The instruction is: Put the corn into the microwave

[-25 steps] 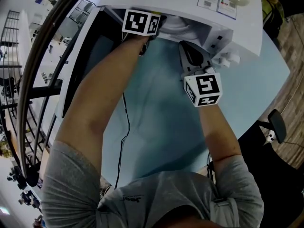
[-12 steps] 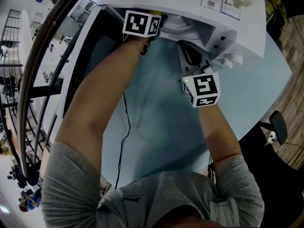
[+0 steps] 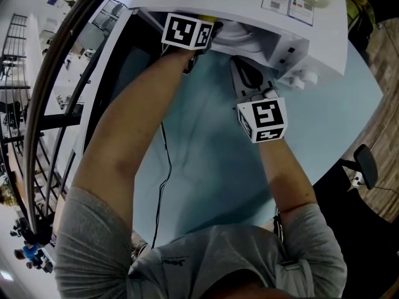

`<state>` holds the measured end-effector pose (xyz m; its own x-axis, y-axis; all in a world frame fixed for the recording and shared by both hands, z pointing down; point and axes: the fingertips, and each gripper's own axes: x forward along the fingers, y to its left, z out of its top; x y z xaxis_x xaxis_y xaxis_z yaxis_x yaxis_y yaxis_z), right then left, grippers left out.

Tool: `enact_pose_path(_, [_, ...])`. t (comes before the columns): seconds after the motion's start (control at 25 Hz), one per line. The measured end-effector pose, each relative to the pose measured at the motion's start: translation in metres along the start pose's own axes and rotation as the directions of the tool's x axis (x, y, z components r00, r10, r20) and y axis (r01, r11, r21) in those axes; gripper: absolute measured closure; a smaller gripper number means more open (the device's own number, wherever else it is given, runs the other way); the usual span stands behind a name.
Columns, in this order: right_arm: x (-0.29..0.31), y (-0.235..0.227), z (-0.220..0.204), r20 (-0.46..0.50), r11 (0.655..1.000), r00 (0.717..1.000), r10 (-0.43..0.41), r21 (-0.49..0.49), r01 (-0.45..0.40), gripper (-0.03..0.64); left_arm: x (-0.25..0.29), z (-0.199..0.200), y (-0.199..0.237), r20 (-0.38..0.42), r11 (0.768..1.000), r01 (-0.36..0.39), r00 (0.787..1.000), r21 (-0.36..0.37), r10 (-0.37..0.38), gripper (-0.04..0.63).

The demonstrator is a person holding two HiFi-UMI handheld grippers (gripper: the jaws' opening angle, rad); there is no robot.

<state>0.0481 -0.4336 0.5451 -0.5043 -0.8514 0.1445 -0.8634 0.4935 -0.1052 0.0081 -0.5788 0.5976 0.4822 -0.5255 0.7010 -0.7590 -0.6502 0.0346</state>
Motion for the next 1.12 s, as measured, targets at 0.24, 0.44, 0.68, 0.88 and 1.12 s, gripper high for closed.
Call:
enact_pose_path(0.24, [0.000,0.001,-0.002,-0.001,1.000,1.000,0.000,0.003,0.000,0.598,0.000,0.000,-0.001,0.000,1.000,0.008,1.000,-0.001,-0.008,0.344])
enact_pose_path(0.44, [0.000,0.003,-0.005,-0.004,1.000,1.000,0.003,0.008,-0.003,0.598,0.000,0.004,0.001,0.014,1.000,0.003,1.000,0.017,-0.003,0.329])
enact_pose_path(0.68, [-0.001,0.003,-0.005,-0.005,1.000,1.000,0.002,0.011,-0.001,0.598,0.000,0.007,0.001,0.034,0.999,-0.023,0.999,0.021,0.023,0.327])
enact_pose_path(0.88, [-0.002,0.000,-0.003,0.001,1.000,1.000,-0.002,0.012,0.002,0.598,-0.003,0.010,0.006,0.079,0.999,-0.050,0.996,0.007,0.049,0.287])
enact_pose_path(1.12, [-0.003,0.001,-0.003,0.000,1.000,1.000,-0.002,0.009,0.002,0.598,-0.007,0.006,0.010,0.099,0.998,-0.049,0.994,-0.041,0.053,0.272])
